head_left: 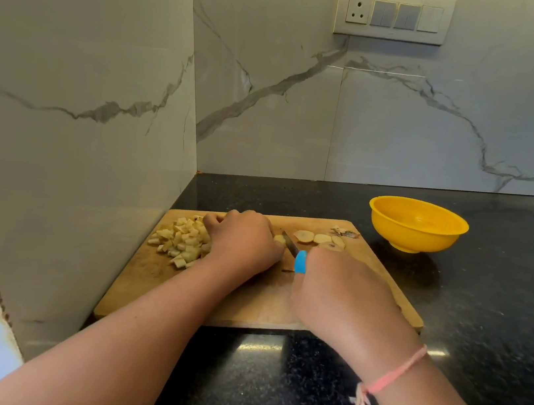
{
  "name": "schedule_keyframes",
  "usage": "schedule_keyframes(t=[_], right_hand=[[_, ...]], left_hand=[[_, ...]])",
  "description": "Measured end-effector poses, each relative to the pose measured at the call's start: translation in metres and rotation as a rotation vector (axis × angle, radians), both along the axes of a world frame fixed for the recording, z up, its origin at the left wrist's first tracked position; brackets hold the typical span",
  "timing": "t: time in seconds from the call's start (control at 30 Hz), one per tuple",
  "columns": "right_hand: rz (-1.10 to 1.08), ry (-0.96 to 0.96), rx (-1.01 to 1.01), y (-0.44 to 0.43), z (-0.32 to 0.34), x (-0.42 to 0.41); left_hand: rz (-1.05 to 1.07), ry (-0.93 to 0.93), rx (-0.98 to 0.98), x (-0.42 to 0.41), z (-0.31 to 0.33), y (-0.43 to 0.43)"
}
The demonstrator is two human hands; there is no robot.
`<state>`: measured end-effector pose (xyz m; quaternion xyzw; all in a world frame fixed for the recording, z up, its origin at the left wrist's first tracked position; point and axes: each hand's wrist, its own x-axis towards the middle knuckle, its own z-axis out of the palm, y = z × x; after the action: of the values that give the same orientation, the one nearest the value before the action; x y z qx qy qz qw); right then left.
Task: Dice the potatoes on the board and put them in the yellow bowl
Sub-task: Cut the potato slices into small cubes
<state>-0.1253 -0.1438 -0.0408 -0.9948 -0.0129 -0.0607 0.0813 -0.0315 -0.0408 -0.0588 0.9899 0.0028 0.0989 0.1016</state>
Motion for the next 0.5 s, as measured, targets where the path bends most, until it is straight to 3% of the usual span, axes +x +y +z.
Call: schedule_keyframes(t=[0.27,0.5], right_hand=[[0.04,0.075,-0.031,-0.023,0.008,-0.037],[0.028,-0.09,0.046,-0.017,0.0,-0.03]], left_hand=[[-0.017,0.0,0.012,-0.002,-0.001,0.002],[-0.005,-0.001,0.017,-0.005,-0.002,0.004]])
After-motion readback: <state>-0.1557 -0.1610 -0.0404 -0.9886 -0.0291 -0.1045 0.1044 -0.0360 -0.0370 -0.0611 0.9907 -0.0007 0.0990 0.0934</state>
